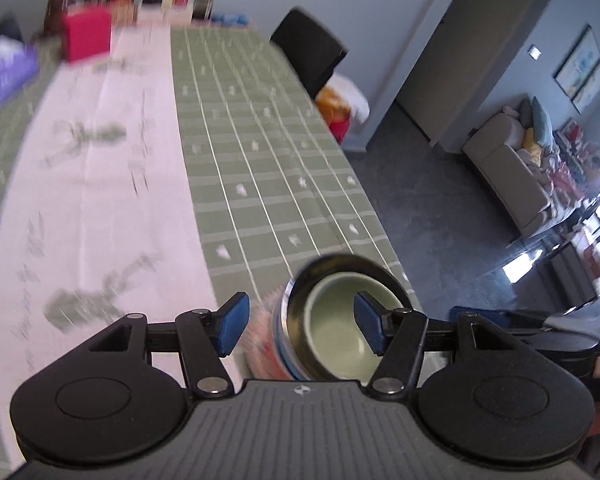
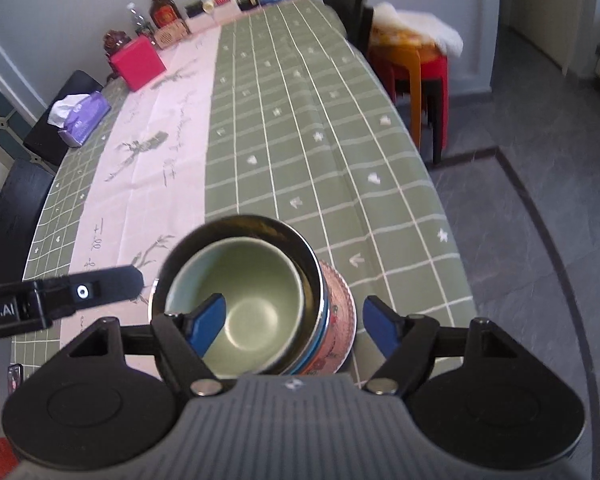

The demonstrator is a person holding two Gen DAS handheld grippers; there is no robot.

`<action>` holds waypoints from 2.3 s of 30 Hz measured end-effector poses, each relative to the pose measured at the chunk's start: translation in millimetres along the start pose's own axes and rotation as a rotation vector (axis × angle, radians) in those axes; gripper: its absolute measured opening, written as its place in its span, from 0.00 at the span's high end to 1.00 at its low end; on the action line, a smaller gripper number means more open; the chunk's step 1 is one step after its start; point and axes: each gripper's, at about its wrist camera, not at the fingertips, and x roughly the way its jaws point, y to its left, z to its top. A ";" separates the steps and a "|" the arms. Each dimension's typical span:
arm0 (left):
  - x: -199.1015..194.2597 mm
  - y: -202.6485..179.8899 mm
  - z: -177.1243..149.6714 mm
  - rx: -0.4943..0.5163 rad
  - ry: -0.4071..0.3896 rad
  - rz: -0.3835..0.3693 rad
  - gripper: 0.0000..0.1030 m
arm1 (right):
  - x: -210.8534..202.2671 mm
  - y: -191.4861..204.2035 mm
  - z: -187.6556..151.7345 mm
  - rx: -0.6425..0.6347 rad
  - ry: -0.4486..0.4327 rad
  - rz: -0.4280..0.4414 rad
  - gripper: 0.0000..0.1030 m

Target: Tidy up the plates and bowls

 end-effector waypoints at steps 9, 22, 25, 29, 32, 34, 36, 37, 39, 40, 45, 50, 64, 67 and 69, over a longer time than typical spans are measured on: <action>-65.9 -2.1 -51.5 0.255 -0.340 0.123 0.31 | -61.0 38.4 -39.6 -0.203 -0.332 -0.020 0.11; -101.8 18.0 -155.7 0.244 -0.642 0.305 0.06 | -68.8 77.8 -157.0 -0.211 -0.624 0.061 0.04; -99.2 21.7 -173.7 0.205 -0.640 0.355 0.05 | -58.5 87.3 -180.5 -0.241 -0.666 0.077 0.04; -88.0 25.9 -194.3 0.244 -0.638 0.407 0.05 | -46.8 89.7 -203.1 -0.229 -0.720 0.053 0.04; -77.9 33.6 -211.3 0.235 -0.661 0.410 0.05 | -38.4 86.4 -217.3 -0.182 -0.746 0.052 0.03; -69.7 37.9 -213.4 0.211 -0.634 0.413 0.05 | -28.3 85.2 -223.9 -0.161 -0.730 0.033 0.03; -62.4 40.5 -214.7 0.216 -0.611 0.418 0.05 | -18.9 84.9 -227.4 -0.142 -0.692 0.015 0.03; -59.3 41.8 -215.3 0.216 -0.598 0.421 0.05 | -16.0 85.7 -228.5 -0.139 -0.683 0.012 0.03; -56.0 43.2 -219.8 0.209 -0.582 0.417 0.05 | -11.7 89.9 -229.6 -0.159 -0.671 0.001 0.03; -54.8 44.2 -221.3 0.202 -0.573 0.411 0.05 | -9.0 92.4 -230.5 -0.172 -0.664 -0.013 0.03; -47.9 50.4 -225.8 0.184 -0.528 0.433 0.05 | -0.9 94.7 -231.6 -0.170 -0.635 -0.022 0.03; -44.7 51.6 -228.8 0.188 -0.509 0.446 0.05 | 0.7 91.8 -233.3 -0.162 -0.620 -0.051 0.03; -40.9 50.3 -227.9 0.203 -0.491 0.440 0.05 | -0.9 91.9 -234.1 -0.167 -0.621 -0.070 0.03; -40.5 50.4 -227.4 0.202 -0.491 0.438 0.05 | -0.7 92.0 -233.7 -0.169 -0.622 -0.071 0.03; -40.4 50.4 -227.2 0.202 -0.489 0.438 0.05 | -0.7 92.0 -233.9 -0.170 -0.624 -0.071 0.03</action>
